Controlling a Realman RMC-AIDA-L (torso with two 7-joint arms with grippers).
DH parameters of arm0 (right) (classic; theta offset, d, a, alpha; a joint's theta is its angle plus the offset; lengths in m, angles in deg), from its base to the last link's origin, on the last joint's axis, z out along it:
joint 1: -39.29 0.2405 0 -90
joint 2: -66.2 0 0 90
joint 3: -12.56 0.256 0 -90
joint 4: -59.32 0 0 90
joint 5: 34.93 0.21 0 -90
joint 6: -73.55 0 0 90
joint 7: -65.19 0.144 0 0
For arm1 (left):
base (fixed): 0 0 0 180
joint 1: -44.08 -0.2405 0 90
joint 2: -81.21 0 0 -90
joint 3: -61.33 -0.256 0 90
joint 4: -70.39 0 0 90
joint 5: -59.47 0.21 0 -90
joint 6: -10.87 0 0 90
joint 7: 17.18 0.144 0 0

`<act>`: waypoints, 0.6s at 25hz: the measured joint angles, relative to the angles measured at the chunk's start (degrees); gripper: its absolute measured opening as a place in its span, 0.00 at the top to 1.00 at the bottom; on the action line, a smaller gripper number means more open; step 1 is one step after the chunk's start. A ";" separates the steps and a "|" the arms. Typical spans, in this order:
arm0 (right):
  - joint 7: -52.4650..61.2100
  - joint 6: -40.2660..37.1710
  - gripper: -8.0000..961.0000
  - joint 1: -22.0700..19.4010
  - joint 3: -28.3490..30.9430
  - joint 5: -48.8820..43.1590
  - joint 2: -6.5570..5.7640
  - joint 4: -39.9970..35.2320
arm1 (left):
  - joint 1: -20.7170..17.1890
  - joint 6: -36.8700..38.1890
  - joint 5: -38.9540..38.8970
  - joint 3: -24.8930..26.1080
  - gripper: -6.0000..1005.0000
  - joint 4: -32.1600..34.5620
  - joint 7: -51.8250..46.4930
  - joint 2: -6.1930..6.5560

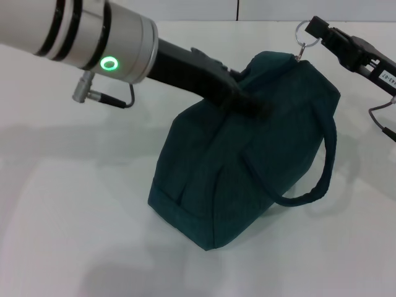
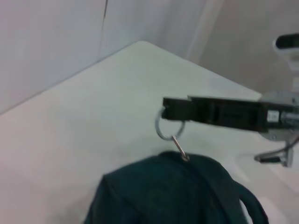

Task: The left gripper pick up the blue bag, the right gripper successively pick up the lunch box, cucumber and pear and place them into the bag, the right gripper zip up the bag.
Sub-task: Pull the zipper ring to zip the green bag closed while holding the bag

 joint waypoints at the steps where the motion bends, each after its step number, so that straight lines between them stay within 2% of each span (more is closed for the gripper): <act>1: 0.00 0.00 0.94 0.00 -0.02 0.00 0.00 0.01 | 0.00 0.21 0.21 -0.45 0.22 0.00 0.06 0.02; 8: 0.00 0.00 0.94 0.00 -0.05 0.00 0.00 0.05 | 0.02 0.44 0.61 -0.78 0.25 0.30 0.48 0.06; 15: 0.00 0.00 0.94 0.00 -0.12 0.00 0.00 0.07 | 0.03 0.40 0.61 -0.74 0.56 0.26 0.58 0.04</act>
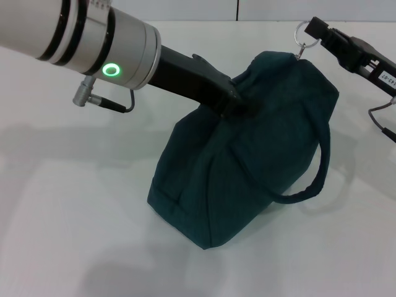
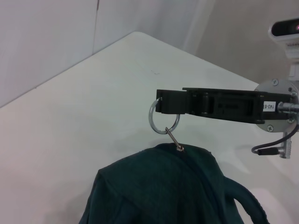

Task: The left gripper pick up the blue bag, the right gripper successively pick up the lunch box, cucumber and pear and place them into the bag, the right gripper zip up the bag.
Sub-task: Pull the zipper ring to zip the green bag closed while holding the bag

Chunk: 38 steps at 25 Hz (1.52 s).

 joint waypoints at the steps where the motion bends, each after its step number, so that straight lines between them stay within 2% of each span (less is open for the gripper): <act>1: 0.00 0.00 0.94 0.00 0.00 0.00 0.00 0.00 | 0.00 0.00 0.00 0.00 0.60 0.05 0.00 -0.01; 6: 0.03 0.00 0.94 0.00 0.00 0.00 0.00 0.00 | 0.06 -0.04 0.00 0.00 0.81 0.09 0.25 -0.03; 17: 0.04 1.69 0.94 -1.42 0.43 0.95 -0.11 0.07 | -0.79 0.04 -1.99 1.73 0.85 1.73 1.27 -0.07; 27: -0.06 9.42 0.94 -4.53 0.03 0.95 -0.57 0.14 | -2.45 1.92 -12.53 8.30 0.90 2.17 6.21 0.02; 38: -0.09 9.83 0.94 -4.65 -0.20 0.78 -0.41 -0.13 | -3.09 1.35 -13.06 8.63 0.90 -0.32 8.41 -0.11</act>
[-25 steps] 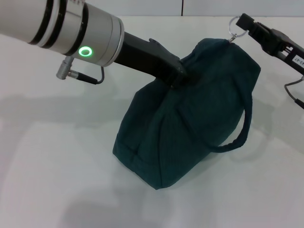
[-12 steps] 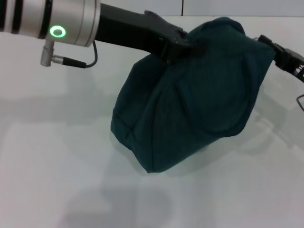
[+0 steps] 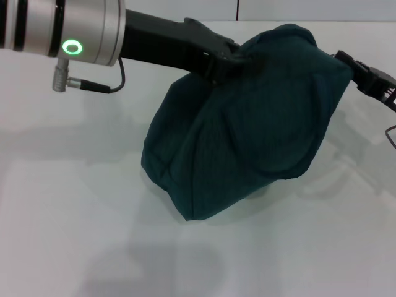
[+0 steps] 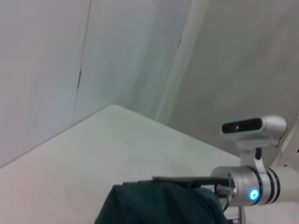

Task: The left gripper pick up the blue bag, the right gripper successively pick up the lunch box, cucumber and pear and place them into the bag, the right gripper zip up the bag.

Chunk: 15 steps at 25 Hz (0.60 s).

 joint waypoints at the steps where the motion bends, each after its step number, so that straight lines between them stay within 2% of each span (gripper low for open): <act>1: -0.01 -0.32 0.94 -0.03 0.00 -0.04 0.01 -0.17 | 0.08 -0.14 0.08 0.00 0.90 -0.85 0.49 -0.01; 4: -0.27 -1.20 0.94 -0.18 0.16 0.06 0.11 -0.32 | 0.35 -1.55 0.26 -0.01 0.90 -3.95 2.51 -0.01; 10: -0.95 -1.40 0.72 -1.04 0.73 1.11 0.20 0.11 | 0.58 -3.79 0.16 0.54 0.91 -9.15 6.66 -0.01; 15: -1.59 -1.70 0.47 -2.55 0.73 2.57 0.13 -0.29 | -0.04 -4.38 -0.72 0.65 0.91 -11.14 9.49 -0.14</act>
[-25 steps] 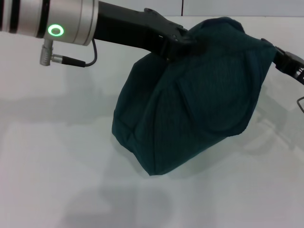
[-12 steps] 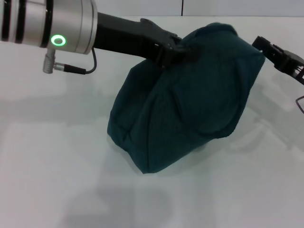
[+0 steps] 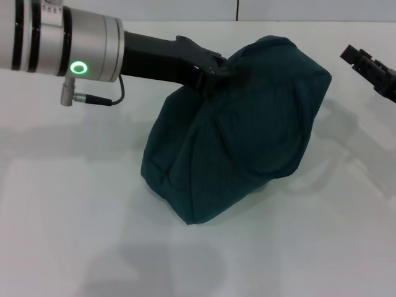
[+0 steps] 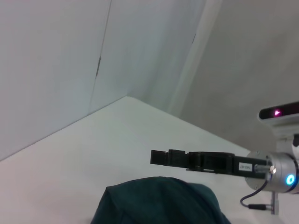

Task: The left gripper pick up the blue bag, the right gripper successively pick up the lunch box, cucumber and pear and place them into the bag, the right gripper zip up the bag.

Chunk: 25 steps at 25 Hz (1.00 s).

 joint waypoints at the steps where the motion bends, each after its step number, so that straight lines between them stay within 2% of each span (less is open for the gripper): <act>1: -0.13 -0.16 0.45 -0.29 -0.01 0.22 -0.04 -0.02 | -0.11 -0.09 -0.55 0.01 0.89 -0.32 0.10 -0.01; 10: -0.76 -1.59 0.28 -0.81 0.00 0.26 -0.25 -0.07 | -1.38 0.30 -2.49 0.62 0.75 0.20 0.85 0.20; 16: -4.70 -7.42 0.08 -1.84 0.62 0.79 -0.74 -1.48 | -3.77 3.42 -4.12 8.33 0.52 5.87 2.69 0.32; 21: -6.32 -14.19 0.08 -5.02 0.22 -4.83 -3.03 -11.01 | -8.40 11.11 -9.52 15.01 0.37 8.82 9.72 0.34; 24: -6.35 -19.86 0.08 -6.39 0.48 -12.69 -4.46 -17.63 | -12.80 16.10 -12.55 18.82 0.29 7.84 15.83 0.22; 25: -6.35 -21.64 0.08 -6.68 0.58 -15.29 -4.79 -19.58 | -12.80 16.10 -12.55 18.82 0.26 7.84 15.83 0.22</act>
